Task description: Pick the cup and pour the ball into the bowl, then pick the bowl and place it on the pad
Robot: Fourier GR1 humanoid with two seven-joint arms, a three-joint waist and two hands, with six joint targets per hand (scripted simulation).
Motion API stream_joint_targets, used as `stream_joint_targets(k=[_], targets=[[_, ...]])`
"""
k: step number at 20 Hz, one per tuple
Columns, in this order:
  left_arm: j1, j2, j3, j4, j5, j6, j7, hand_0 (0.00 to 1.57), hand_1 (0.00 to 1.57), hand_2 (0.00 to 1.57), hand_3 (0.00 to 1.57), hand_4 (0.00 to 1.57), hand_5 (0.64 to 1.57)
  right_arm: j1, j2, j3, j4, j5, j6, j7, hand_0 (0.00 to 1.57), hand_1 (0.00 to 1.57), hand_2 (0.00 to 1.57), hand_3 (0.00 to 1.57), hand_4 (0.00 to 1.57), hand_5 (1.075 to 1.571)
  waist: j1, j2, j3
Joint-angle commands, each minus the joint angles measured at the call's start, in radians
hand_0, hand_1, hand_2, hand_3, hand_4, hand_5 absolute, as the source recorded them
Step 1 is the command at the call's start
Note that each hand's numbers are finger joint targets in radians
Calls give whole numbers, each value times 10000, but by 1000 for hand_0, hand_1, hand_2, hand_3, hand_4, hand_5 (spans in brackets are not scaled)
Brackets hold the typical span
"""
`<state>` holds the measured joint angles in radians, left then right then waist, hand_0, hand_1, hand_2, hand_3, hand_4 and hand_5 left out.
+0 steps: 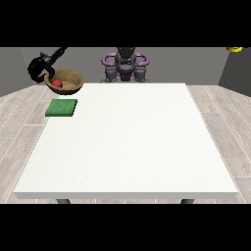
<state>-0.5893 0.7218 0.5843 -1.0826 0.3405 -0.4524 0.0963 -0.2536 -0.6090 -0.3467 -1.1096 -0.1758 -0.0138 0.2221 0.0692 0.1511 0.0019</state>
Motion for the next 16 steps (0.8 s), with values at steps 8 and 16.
stream_joint_targets(k=[8, 16], targets=[[208, 133, -98, 210, -106, 102, -1060, 0, 0, 0, 0, 1212, 1553, -1512, 22, -295, 1953, 105, -58, -669, 1571, 1571, 1571, 453, 1069, 1566, -10, 784, -17], [528, 289, -57, 207, 6, -79, -1603, 0, 0, 0, 0, 1203, 1557, -2263, 373, -555, 3323, -106, -36, -1340, 1571, 1571, 1571, 552, 1023, 1571, 238, 942, -12]])
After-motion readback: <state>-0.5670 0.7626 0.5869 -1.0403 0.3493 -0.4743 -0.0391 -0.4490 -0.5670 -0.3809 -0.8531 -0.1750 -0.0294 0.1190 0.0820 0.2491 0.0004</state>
